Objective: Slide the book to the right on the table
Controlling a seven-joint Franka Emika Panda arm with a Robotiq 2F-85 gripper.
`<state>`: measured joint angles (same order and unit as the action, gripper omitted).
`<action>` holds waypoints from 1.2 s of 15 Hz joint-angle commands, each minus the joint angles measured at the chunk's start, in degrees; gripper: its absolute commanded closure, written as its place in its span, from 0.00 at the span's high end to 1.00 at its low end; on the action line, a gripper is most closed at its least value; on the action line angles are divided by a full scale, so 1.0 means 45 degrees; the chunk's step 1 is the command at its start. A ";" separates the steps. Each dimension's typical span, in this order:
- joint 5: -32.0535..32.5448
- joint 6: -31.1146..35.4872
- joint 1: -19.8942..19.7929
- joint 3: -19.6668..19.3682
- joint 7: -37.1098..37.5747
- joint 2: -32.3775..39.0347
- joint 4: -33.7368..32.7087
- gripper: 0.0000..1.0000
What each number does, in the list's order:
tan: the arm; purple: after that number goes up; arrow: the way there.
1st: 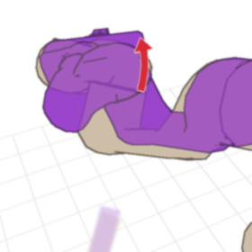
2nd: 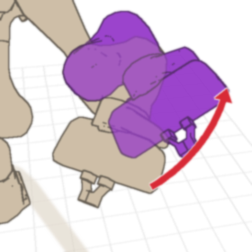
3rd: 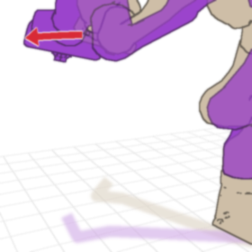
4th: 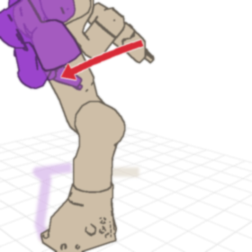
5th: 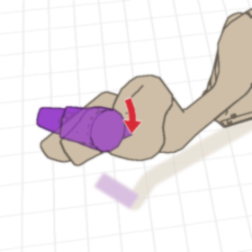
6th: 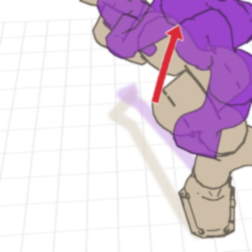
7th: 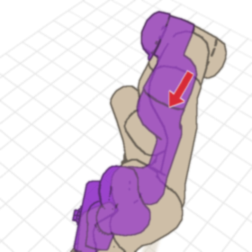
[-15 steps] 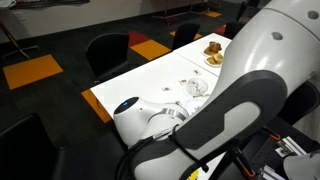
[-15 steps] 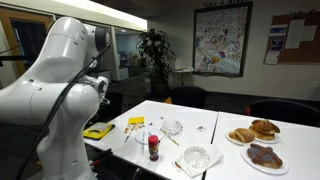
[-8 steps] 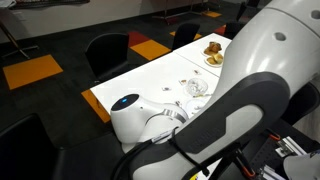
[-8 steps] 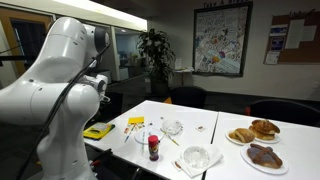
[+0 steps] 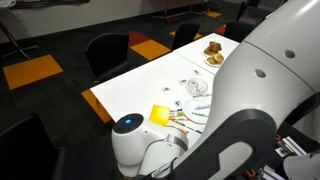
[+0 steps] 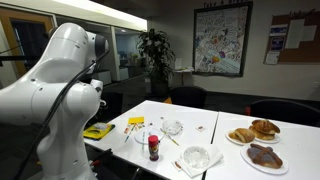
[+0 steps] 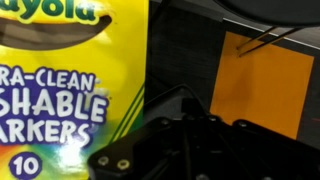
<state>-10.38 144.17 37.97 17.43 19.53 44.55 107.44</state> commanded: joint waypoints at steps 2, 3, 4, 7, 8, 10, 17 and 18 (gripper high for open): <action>0.1427 -0.0883 0.0849 -0.1028 0.0331 0.0054 -0.0117 0.00; 0.1973 -0.1343 0.1181 -0.1471 0.0646 -0.0152 -0.0040 0.00; 0.2434 -0.1713 0.1419 -0.1797 0.0890 -0.0301 0.0016 0.00; 0.3734 -0.2913 0.2049 -0.2641 0.1742 -0.0873 0.0276 0.00; 0.3936 -0.3065 0.2178 -0.2789 0.1995 -0.1049 0.0399 0.00; 0.4154 -0.2948 0.2415 -0.2924 0.2408 -0.1291 0.0645 0.00; 0.4264 -0.2155 0.2276 -0.3291 0.2684 -0.2448 0.1378 0.00; 0.4315 -0.2139 0.2258 -0.3368 0.2735 -0.2689 0.1518 0.00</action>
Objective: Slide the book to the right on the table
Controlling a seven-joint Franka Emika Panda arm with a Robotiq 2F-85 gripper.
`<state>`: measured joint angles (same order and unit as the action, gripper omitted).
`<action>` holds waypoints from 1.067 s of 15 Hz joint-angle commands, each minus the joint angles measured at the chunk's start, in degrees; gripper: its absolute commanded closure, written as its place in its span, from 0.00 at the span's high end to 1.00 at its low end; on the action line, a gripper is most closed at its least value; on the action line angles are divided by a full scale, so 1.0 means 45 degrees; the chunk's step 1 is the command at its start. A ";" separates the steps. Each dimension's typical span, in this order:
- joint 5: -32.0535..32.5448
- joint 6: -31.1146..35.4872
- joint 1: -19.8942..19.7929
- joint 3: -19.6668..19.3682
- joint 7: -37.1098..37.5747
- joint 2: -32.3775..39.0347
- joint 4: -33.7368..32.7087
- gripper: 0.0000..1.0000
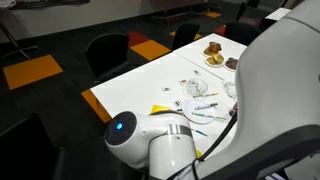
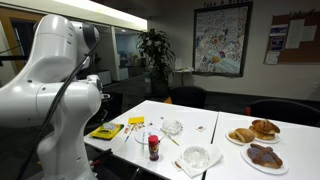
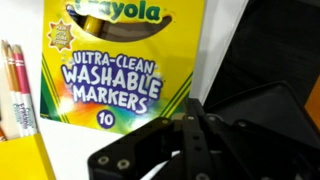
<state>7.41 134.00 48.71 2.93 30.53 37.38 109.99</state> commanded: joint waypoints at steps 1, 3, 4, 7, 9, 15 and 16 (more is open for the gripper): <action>0.0390 0.0151 -0.0154 -0.0202 0.0394 -0.1344 0.1155 0.00; 0.0292 0.0369 -0.0292 -0.0155 0.0562 -0.1710 0.1573 0.00; 0.0263 0.0462 -0.0348 -0.0105 0.0671 -0.1866 0.1752 0.00; -0.0014 0.1244 -0.0616 0.0197 0.0720 -0.2149 0.2266 0.00; -0.0448 0.2405 -0.0915 0.0577 0.0390 -0.2094 0.2589 0.00; -0.1904 0.5171 -0.1517 0.1561 -0.0359 -0.1796 0.3413 0.00; -0.2126 0.5345 -0.1587 0.1663 -0.0462 -0.1793 0.3554 0.00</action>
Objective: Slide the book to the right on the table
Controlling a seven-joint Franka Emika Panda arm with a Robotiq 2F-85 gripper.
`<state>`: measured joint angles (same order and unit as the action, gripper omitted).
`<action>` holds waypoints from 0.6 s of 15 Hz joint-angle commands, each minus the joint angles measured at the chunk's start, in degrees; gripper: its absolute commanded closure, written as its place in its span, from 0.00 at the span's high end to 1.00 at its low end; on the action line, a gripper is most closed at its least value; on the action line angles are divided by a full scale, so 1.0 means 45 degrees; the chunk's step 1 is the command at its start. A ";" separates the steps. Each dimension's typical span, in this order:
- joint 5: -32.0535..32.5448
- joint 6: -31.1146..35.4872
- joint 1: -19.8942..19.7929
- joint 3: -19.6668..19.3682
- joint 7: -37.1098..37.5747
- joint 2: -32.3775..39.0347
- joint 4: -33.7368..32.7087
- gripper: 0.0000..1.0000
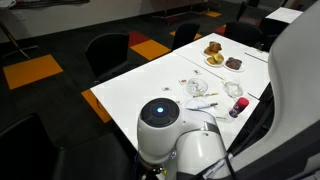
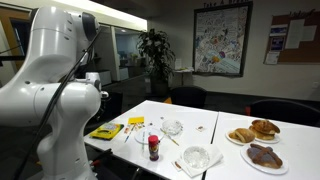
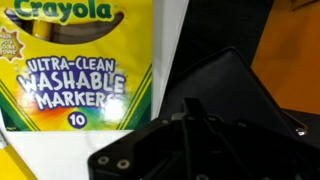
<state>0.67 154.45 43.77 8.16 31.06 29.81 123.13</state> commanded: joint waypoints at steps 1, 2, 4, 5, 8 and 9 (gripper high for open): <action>-0.0829 0.0955 -0.0541 0.0567 -0.0646 -0.0118 0.0798 0.00; -0.0983 0.1030 -0.0593 0.0618 -0.0712 -0.0114 0.0924 0.00; -0.1203 0.1241 -0.0720 0.0704 -0.0848 -0.0041 0.1174 0.00; -0.1323 0.1373 -0.0810 0.0771 -0.0950 -0.0009 0.1288 0.00; -0.1561 0.1559 -0.1117 0.1003 -0.1363 0.0218 0.1469 0.00; -0.1629 0.1596 -0.1226 0.1084 -0.1500 0.0262 0.1537 0.00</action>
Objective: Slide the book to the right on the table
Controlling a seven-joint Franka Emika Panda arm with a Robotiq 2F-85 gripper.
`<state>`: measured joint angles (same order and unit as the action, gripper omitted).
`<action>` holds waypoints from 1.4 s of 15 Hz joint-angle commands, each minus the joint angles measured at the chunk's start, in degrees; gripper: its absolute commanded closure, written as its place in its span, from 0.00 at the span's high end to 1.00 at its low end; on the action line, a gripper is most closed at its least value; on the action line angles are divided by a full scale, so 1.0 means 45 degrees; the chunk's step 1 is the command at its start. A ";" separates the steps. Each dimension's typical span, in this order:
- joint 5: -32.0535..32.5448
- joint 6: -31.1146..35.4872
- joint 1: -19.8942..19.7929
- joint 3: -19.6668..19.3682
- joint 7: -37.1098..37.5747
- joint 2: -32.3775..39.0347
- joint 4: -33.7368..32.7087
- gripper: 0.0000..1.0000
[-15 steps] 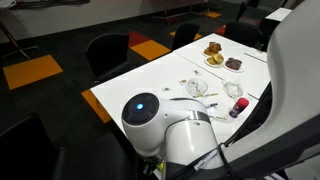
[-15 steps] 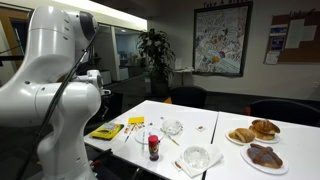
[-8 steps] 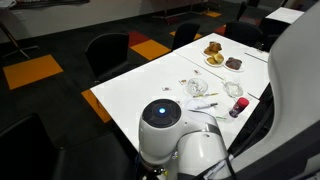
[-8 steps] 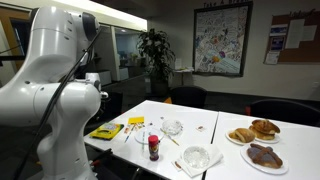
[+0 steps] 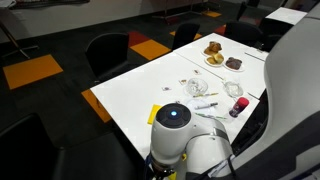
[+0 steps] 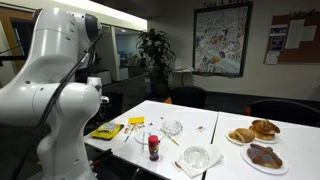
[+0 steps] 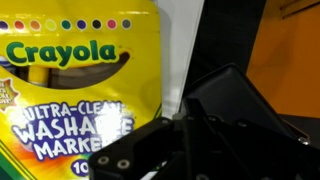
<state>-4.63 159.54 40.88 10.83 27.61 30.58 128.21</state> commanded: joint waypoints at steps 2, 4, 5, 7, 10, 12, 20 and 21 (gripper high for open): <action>-0.0514 0.0327 -0.0755 0.0582 -0.0898 0.0054 0.0570 0.00; -0.0349 -0.0022 -0.0789 0.0469 -0.0926 -0.0098 0.0780 0.00; -0.0280 -0.0194 -0.0828 0.0419 -0.0968 -0.0213 0.0942 0.00; -0.0194 -0.0339 -0.0932 0.0360 -0.1057 -0.0375 0.1302 0.00; -0.0108 -0.0288 -0.1129 0.0285 -0.1176 -0.0660 0.1994 0.00; 0.0012 -0.0276 -0.1207 0.0178 -0.1189 -0.0977 0.2457 0.00; 0.0703 0.0159 -0.1748 -0.0382 -0.1135 -0.2148 0.4639 0.00; 0.0894 0.0302 -0.1779 -0.0524 -0.1077 -0.2216 0.4833 0.00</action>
<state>-2.63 159.39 34.34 9.44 23.37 23.65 145.50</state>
